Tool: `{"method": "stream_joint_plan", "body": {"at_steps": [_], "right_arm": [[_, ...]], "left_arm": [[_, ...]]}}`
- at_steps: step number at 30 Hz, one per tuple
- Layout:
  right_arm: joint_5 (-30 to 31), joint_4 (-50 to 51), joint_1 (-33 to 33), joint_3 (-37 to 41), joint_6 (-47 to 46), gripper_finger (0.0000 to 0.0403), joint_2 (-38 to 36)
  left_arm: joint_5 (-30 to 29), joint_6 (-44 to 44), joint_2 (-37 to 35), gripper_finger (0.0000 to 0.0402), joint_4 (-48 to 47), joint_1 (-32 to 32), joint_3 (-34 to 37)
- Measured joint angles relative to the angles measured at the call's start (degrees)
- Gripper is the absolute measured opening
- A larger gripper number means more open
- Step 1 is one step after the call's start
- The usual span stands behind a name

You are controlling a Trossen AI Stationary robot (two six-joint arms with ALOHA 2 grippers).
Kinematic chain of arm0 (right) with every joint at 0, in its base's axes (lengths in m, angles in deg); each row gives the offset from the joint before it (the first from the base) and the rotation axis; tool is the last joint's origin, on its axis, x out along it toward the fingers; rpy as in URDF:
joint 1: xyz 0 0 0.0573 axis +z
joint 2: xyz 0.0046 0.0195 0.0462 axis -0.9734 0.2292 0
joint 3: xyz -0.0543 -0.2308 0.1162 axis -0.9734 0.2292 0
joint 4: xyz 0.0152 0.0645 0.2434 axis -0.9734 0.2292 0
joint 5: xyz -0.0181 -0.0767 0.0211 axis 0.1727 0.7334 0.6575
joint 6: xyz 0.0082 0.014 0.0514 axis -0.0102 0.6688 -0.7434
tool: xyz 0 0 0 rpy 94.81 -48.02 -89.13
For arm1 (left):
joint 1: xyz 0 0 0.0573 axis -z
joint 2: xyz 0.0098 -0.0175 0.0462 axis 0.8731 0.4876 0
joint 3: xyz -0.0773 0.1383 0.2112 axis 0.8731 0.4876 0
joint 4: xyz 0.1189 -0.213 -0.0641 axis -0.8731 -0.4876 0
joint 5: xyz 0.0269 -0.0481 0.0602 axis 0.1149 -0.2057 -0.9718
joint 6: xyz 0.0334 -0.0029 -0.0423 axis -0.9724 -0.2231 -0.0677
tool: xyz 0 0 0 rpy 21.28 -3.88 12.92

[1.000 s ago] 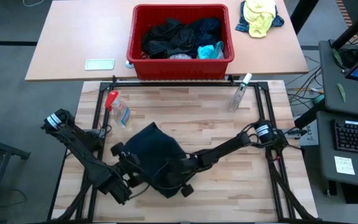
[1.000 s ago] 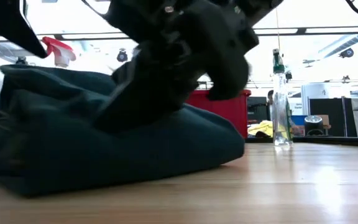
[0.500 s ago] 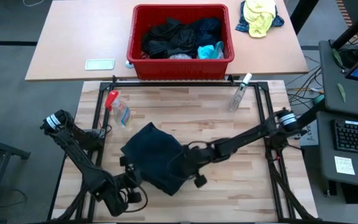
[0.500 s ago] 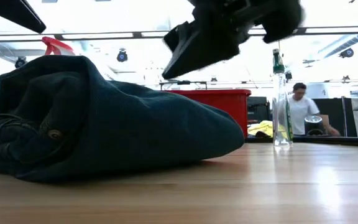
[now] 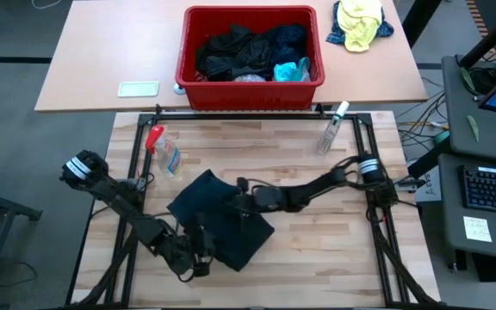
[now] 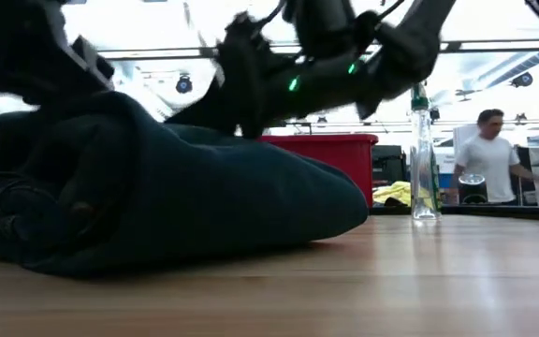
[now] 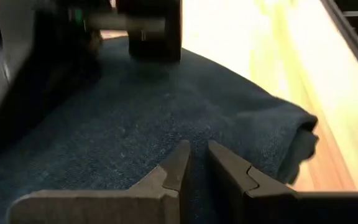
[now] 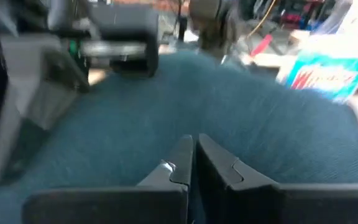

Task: Fold Laundry from Bin
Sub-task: Fold the blue pants

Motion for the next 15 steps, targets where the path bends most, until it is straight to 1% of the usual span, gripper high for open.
{"method": "stream_joint_plan", "body": {"at_steps": [1, 3, 6, 9, 15], "right_arm": [[0.45, -0.22, -0.13, -1.52, -0.18, 0.0012, 1.96], [1.84, -0.6, -0.7, -3.42, -0.97, 0.0012, 4.82], [2.37, -1.39, -1.8, -4.67, -3.0, 0.0012, 7.2], [2.93, -0.94, -2.8, -4.36, -4.82, 0.0012, 7.4], [2.86, 0.35, -4.95, -3.28, -5.04, 0.0012, 6.15]], "left_arm": [[1.0, 0.23, 0.0, 0.0036, 1.66, 0.0, 1.19], [1.83, 3.05, -0.09, 0.0036, 1.64, 0.14, 2.78], [2.58, 8.34, -0.15, 0.0036, 1.28, 0.28, 4.84], [3.6, 11.87, 0.22, 0.0036, 2.4, 0.47, 6.4], [4.07, 14.08, 1.29, 0.0036, 2.77, 0.81, 6.36]]}}
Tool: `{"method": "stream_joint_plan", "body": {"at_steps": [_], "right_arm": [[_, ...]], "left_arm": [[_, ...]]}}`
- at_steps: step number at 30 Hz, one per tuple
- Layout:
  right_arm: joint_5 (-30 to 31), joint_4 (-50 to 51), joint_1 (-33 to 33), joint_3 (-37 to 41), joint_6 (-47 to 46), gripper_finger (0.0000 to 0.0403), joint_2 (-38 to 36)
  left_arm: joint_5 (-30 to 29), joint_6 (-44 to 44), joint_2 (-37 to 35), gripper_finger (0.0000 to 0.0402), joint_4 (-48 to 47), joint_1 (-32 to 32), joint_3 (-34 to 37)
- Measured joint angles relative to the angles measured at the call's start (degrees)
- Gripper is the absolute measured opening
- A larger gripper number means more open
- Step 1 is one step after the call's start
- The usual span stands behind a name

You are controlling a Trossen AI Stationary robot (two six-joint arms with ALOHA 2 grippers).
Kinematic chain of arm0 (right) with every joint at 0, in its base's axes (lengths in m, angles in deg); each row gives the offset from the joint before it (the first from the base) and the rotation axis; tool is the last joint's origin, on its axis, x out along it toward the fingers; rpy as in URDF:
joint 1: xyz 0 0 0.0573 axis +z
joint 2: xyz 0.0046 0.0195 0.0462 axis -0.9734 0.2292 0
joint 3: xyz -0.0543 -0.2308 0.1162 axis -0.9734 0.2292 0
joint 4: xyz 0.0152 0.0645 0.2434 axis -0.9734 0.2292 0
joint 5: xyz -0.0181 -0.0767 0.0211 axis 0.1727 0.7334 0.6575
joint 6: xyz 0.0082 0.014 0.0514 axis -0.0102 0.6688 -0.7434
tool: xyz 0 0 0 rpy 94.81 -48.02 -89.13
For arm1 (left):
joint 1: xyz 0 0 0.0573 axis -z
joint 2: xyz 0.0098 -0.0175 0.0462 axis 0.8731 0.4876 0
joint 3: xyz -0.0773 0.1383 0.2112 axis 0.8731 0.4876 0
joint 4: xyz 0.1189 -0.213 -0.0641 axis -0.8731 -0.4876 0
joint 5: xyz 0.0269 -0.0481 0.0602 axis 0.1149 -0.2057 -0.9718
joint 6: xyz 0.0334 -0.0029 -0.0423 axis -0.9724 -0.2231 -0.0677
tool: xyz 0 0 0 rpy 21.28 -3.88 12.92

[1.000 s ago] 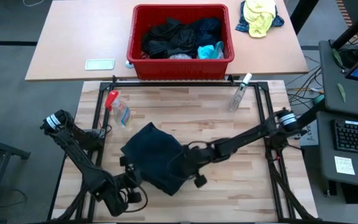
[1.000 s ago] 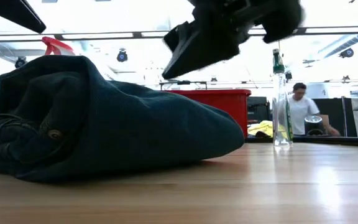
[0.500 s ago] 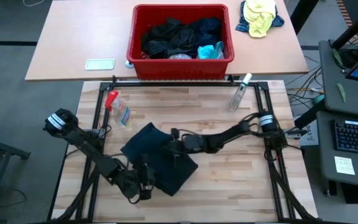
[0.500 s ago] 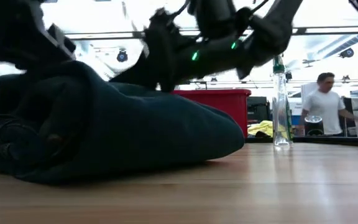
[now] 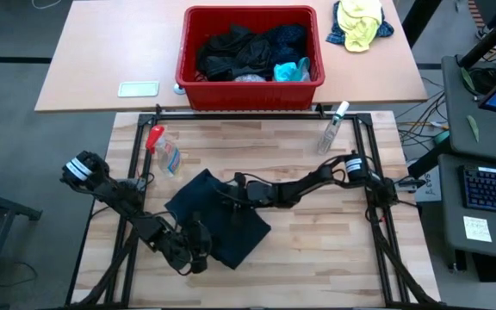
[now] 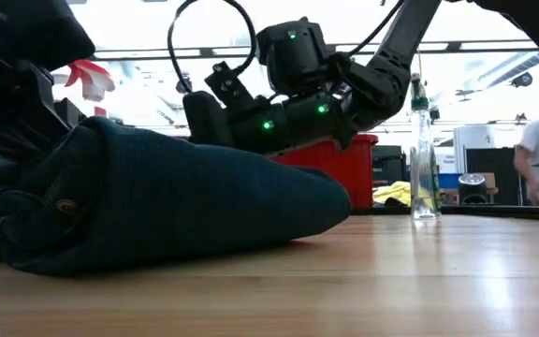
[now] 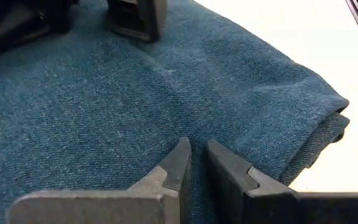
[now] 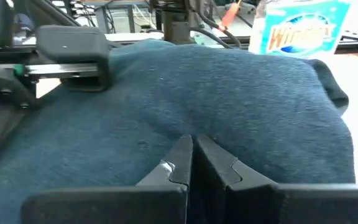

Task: Fold Laundry from Bin
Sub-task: Fold the blue pants

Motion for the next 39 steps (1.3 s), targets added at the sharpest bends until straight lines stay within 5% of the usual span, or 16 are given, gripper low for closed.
{"method": "stream_joint_plan", "body": {"at_steps": [9, 17, 23, 39], "right_arm": [[2.32, 4.74, -0.38, 1.24, 2.82, 0.0012, -5.75], [1.44, 8.38, -0.41, -1.18, 2.17, 0.0012, -9.24], [1.03, 7.64, -0.4, -6.14, -0.48, 0.0012, -5.63], [4.24, 7.56, -1.55, -13.92, -8.66, 0.0012, 8.59]], "left_arm": [[3.54, -7.95, -2.39, 0.0036, -7.75, 0.52, -9.7], [-1.23, 3.78, -2.91, 0.0036, -47.75, 1.46, -23.87], [-4.84, 18.65, -2.95, 0.0036, -68.36, 2.2, -24.54], [-3.42, 36.15, -3.02, 0.0036, -53.3, 2.43, -5.81]]}}
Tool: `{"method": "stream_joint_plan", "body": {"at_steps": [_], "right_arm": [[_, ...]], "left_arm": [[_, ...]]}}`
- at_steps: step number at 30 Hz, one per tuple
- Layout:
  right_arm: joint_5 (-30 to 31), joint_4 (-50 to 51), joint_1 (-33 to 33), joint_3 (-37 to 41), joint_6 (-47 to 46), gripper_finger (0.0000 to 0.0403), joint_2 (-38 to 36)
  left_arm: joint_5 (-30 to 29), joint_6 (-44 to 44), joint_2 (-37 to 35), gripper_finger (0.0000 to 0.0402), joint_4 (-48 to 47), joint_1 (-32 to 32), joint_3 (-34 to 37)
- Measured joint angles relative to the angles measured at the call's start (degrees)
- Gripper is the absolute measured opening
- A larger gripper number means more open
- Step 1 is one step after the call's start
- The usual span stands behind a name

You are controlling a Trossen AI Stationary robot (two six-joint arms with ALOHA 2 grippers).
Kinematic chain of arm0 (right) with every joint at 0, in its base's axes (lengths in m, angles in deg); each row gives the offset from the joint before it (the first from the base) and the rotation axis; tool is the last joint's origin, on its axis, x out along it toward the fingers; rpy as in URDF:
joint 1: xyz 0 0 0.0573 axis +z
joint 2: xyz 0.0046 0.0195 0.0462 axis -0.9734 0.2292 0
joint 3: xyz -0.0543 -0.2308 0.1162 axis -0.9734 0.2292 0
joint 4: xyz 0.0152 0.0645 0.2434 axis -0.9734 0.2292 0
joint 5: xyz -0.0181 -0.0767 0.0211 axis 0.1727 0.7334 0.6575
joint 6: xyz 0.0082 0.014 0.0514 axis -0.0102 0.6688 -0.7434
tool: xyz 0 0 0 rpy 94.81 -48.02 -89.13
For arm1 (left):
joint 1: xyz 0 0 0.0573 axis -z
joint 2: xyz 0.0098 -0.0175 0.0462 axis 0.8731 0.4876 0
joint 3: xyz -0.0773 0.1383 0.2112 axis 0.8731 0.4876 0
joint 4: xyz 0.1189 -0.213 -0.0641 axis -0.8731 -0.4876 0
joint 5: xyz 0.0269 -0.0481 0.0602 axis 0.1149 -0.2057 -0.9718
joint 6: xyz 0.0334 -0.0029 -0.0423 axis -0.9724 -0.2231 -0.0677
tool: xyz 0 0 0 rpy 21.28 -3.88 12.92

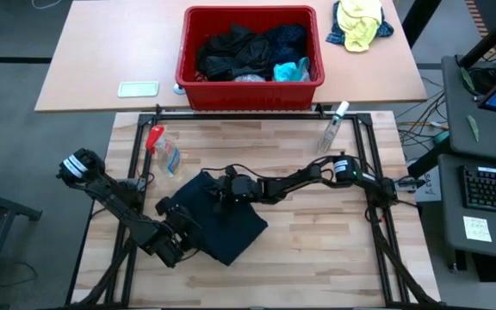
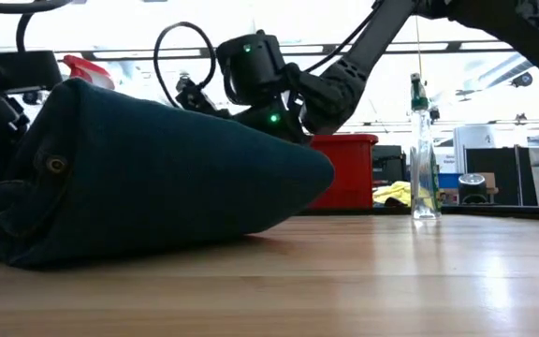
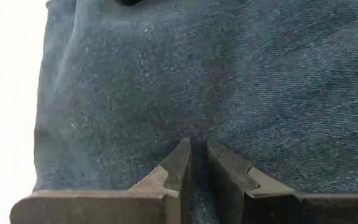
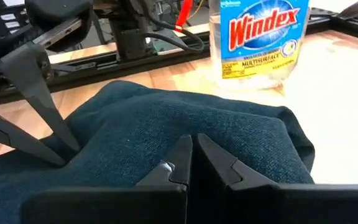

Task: Fold Laundry from Bin
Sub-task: Fold the blue pants

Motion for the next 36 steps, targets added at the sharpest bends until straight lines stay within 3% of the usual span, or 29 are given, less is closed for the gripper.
{"method": "stream_joint_plan", "body": {"at_steps": [5, 11, 17, 21, 27, 31, 36], "right_arm": [[5.06, 5.09, 0.03, 2.34, 3.5, 0.0012, -3.6], [11.03, 12.59, 0.72, 6.35, 10.68, 0.0012, -12.54], [12.82, 15.46, 3.82, 12.06, 12.92, 0.0012, -23.76], [11.46, 11.23, 7.31, 20.58, 12.53, 0.0012, -29.6], [5.28, -7.97, 11.88, 33.7, 7.17, 0.0012, -31.96], [5.78, -12.96, 12.68, 34.66, 3.95, 0.0012, -28.49], [5.81, -13.23, 12.66, 30.11, 4.02, 0.0012, -22.7]], "left_arm": [[2.06, 0.51, -0.09, 0.0036, -2.14, 0.55, -1.38], [4.75, -2.45, -0.02, 0.0036, -11.01, 0.8, -9.04], [2.48, -8.27, 0.03, 0.0036, -13.26, 0.86, -15.37], [-2.28, -19.73, 0.08, 0.0036, -1.79, 0.98, -16.69], [-6.54, -43.67, 1.21, 0.0036, 23.29, -1.01, -14.99], [-5.17, -56.04, 4.09, 0.0036, 35.13, -4.73, -14.85], [2.39, -62.86, 10.78, 0.0036, 43.77, -9.48, -14.78]]}}
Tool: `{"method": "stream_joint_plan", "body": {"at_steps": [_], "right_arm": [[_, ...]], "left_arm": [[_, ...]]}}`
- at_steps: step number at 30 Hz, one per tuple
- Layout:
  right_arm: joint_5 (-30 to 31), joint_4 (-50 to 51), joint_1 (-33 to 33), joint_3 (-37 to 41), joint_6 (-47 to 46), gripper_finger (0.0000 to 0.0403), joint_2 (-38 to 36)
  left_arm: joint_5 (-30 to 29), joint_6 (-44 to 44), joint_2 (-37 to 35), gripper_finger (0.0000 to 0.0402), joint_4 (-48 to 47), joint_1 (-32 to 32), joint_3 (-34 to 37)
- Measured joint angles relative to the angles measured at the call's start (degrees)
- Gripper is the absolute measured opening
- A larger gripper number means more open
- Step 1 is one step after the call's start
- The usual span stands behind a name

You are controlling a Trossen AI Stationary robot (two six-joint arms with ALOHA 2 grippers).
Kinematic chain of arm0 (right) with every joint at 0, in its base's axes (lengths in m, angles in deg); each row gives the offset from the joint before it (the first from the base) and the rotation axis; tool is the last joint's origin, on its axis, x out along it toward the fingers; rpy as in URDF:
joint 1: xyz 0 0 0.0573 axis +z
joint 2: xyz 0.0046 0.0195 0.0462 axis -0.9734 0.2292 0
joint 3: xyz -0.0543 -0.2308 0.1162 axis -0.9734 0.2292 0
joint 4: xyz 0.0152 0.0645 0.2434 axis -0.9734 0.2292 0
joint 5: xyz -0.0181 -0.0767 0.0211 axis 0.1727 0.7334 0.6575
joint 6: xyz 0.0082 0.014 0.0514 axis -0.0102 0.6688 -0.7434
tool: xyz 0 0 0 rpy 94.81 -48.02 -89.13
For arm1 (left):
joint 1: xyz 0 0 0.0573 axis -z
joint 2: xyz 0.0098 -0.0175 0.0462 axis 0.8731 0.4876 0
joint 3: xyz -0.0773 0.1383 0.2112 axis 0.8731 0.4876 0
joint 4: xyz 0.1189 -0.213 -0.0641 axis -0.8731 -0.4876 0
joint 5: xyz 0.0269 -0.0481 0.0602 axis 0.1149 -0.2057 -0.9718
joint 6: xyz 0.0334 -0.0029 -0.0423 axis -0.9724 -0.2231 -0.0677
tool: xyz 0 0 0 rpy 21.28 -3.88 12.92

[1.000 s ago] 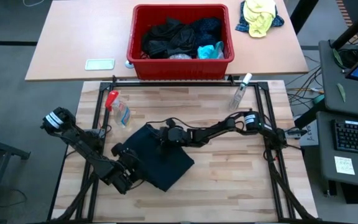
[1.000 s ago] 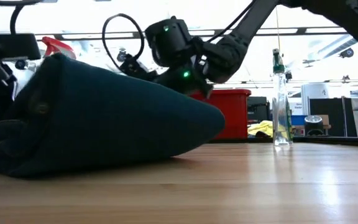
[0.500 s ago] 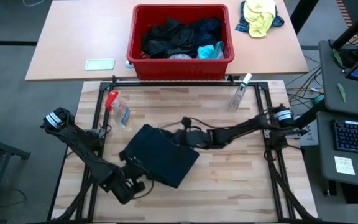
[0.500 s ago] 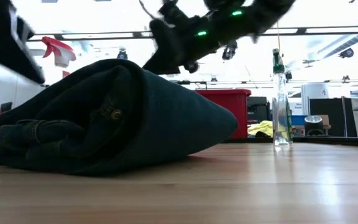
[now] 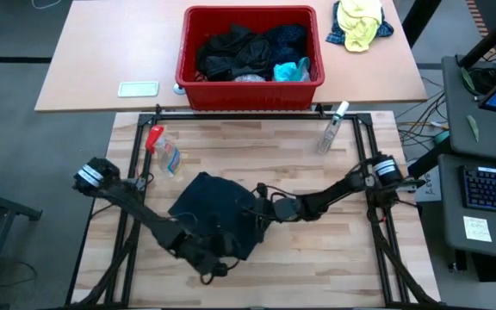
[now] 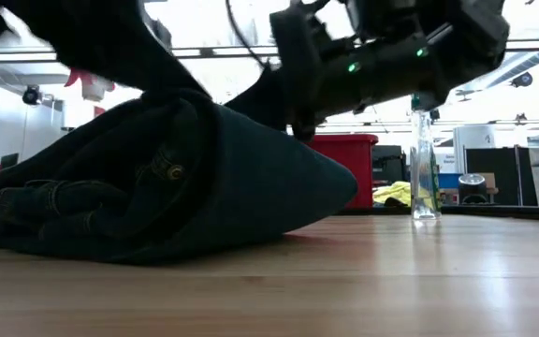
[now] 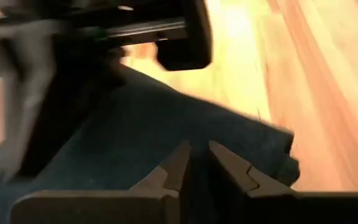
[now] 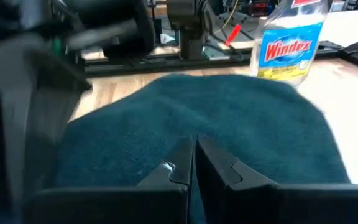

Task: Fold Laundry from Bin
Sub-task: Fold the blue pants

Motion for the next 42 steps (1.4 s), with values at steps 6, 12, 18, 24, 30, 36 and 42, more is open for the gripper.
{"method": "stream_joint_plan", "body": {"at_steps": [6, 12, 18, 24, 30, 36, 42], "right_arm": [[0.47, -0.07, -1.18, -4.32, -2.15, 0.0012, 7.65], [-0.03, -1.48, -4.18, -4.54, -5.9, 0.0012, 12.12], [-0.27, -0.48, -6.47, -3.13, -4.54, 0.0012, 10.33], [3.11, 6.35, -7.27, -2.52, 0.37, 0.0012, 4.25], [3.19, 10.86, -7.48, -2.39, 3.63, 0.0012, -2.76], [1.9, 10.67, -7.71, -4.1, 4.13, 0.0012, -3.58], [1.26, 9.91, -8.99, -10.19, 3.59, 0.0012, 1.45]], "left_arm": [[6.18, 1.19, 6.77, 0.0036, 2.06, -0.57, 0.0], [8.24, 6.73, 5.94, 0.0036, 2.56, -0.17, 1.46], [5.44, 12.71, 4.81, 0.0036, 2.67, 2.08, 3.56], [1.61, 9.28, -1.62, 0.0036, -1.08, 5.18, 3.31], [-1.64, 10.37, -10.0, 0.0036, -9.74, 7.4, 3.3], [-8.37, 21.99, -16.55, 0.0036, -32.91, 7.72, 3.26], [-8.46, 29.19, -18.38, 0.0036, -41.9, 5.44, 6.37]]}}
